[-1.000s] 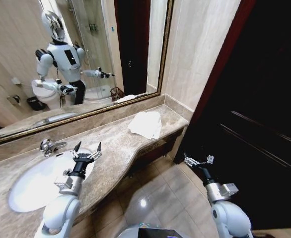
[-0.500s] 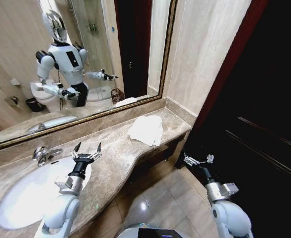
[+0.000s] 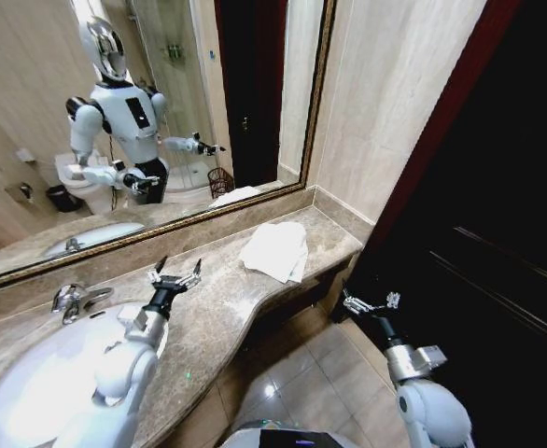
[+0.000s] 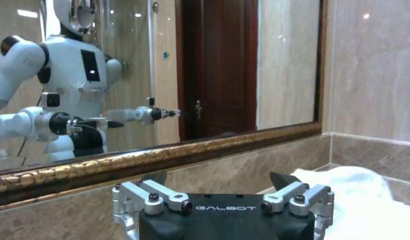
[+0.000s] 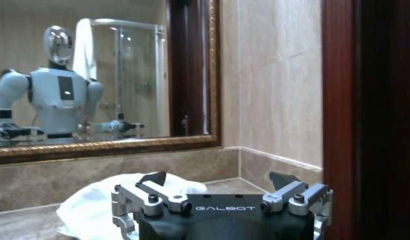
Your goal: Discard the used towel into the hamper.
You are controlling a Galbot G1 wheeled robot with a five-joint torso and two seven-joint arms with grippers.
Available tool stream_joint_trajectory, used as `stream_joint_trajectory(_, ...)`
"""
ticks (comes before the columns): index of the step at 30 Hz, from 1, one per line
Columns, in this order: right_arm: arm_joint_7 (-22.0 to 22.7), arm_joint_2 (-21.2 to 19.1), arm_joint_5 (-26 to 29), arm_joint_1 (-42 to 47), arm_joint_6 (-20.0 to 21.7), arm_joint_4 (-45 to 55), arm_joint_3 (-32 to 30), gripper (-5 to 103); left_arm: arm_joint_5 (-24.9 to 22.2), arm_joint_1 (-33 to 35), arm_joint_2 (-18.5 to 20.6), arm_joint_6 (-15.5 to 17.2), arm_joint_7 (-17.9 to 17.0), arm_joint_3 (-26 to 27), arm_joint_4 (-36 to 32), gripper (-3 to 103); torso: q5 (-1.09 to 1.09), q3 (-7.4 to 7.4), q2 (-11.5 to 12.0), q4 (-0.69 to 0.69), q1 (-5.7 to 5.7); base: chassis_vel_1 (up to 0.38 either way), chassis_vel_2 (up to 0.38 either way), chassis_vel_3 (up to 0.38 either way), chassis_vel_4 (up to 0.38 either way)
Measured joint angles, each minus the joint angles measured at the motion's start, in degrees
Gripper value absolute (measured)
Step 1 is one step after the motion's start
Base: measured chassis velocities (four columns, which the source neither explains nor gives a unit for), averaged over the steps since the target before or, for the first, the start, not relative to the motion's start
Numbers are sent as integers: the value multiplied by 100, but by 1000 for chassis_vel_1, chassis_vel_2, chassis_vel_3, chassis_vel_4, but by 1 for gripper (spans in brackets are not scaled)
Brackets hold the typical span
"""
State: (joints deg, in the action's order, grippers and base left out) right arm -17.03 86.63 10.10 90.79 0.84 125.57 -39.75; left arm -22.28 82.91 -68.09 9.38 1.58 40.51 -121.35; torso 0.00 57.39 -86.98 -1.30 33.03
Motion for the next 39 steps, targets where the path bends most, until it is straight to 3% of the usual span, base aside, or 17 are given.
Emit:
stream_joint_trajectory(8, 16, 87, -89, 61, 2, -48, -31, 100, -253, -801, 394, 293, 52, -545, 517, 100, 1, 1, 0, 3, 1, 0, 0, 0, 0)
stream_joint_trajectory(10, 29, 113, -127, 45, 7, -52, -48, 100, -339, -1184, 507, 425, -49, -991, 707, 100, 1, 1, 0, 3, 1, 0, 0, 0, 0)
stream_joint_trajectory(17, 67, 130, -207, -70, 104, -51, -22, 100, -511, -2164, 567, 597, -289, -1714, 1213, 100, 0, 1, 1, 4, 2, 0, 0, 0, 0)
stream_joint_trajectory(23, 82, 144, -279, -189, 150, -124, 2, 100, -661, -3140, 664, 725, -349, -2339, 2071, 100, 1, 1, 1, 3, 2, 0, 0, 0, 0)
stream_joint_trajectory(28, 91, 158, -322, -202, 150, -172, 15, 100, -776, -3724, 560, 748, -355, -2882, 2741, 100, 0, 1, 1, 2, 2, 0, 0, 0, 0)
stream_joint_trajectory(39, 136, 96, -240, -144, 116, -180, -113, 100, -1046, -4509, 24, 932, -492, -3701, 3428, 100, 1, 0, 1, 3, 2, 0, 0, 0, 0)
